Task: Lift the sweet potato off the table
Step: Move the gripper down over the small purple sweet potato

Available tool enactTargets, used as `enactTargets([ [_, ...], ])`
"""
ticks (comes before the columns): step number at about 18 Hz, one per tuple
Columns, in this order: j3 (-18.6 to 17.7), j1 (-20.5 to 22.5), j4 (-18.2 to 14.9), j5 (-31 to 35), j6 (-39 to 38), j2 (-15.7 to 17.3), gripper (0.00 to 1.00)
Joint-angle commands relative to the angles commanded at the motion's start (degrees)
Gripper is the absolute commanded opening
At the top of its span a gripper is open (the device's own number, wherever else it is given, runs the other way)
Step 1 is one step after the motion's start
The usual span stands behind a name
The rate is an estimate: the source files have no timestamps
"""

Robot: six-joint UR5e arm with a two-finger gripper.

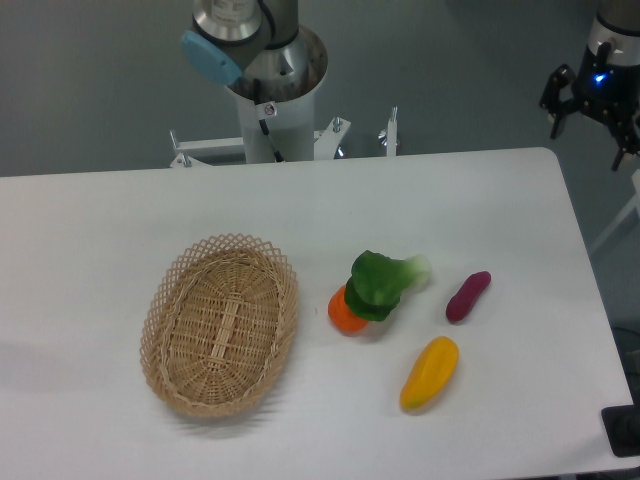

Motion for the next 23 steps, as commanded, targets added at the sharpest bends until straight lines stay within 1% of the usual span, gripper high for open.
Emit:
enactTargets([
  [2,-1.23,-0.18,0.53,0.09,0.00,0.00,1.00],
  [4,-1.41,0.00,0.53,0.26,0.09,0.00,1.00],
  [7,-2.81,-0.09,0.44,0.00,0.09,0.00,1.00],
  [11,-5.36,-0.44,0.44,0.53,-0.26,0.26,1.00],
  [14,-8.17,-0.97,0.97,0.27,-2.98,0.35,1.00],
  [16,-9.84,-1.49,3.33,0.18,-5.44,-0.09,1.00],
  [18,-12.73,-2.37,7.01,0.18,-6.67,-0.53,1.00],
  [20,-15.11,-3.51,12.45,-0.09,-9.56,-1.66,1.00],
  [21,-16.17,-4.56,15.00,-0.17,-12.28,-2.10,1.00],
  [22,-17.13,-5.62,17.47,-0.09,-15.52,-2.81,1.00],
  [23,-17.49,-7.71,20.97,-0.09,-20.60,-4.64,1.00],
])
